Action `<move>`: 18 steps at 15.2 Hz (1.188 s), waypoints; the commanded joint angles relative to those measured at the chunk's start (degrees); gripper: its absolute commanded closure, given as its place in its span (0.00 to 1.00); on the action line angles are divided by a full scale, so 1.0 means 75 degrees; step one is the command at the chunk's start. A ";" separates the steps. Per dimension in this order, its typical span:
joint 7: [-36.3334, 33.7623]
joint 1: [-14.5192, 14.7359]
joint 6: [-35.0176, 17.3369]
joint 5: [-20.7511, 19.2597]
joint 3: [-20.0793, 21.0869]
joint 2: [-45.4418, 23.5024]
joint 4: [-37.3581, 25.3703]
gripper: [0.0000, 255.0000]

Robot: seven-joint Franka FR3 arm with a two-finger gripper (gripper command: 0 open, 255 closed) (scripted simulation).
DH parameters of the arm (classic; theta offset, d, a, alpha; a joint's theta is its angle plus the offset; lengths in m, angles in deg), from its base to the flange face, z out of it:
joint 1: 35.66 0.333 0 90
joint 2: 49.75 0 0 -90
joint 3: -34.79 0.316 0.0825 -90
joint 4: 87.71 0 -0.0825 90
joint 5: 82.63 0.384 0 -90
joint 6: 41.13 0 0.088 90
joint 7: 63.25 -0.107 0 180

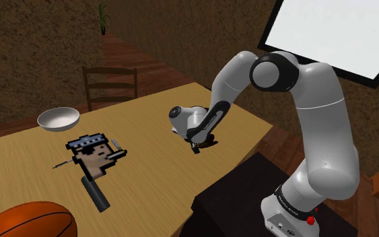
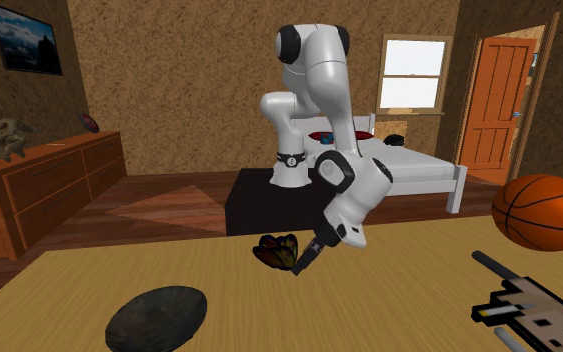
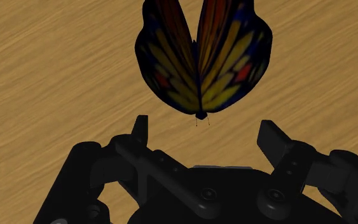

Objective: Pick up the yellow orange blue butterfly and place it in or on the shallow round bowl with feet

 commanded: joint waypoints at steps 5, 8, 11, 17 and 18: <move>-0.0004 -0.0006 -0.0021 -0.0014 -0.0011 -0.0021 -0.0008 0.00; -0.0003 -0.0006 -0.0020 -0.0014 -0.0010 -0.0019 -0.0007 1.00; -0.0003 -0.0006 -0.0020 -0.0014 -0.0010 -0.0019 -0.0007 1.00; 0.0037 -0.0016 0.0022 0.0013 0.0006 0.0083 0.0045 1.00; 0.0078 -0.0027 0.0066 0.0041 0.0024 0.0185 0.0095 1.00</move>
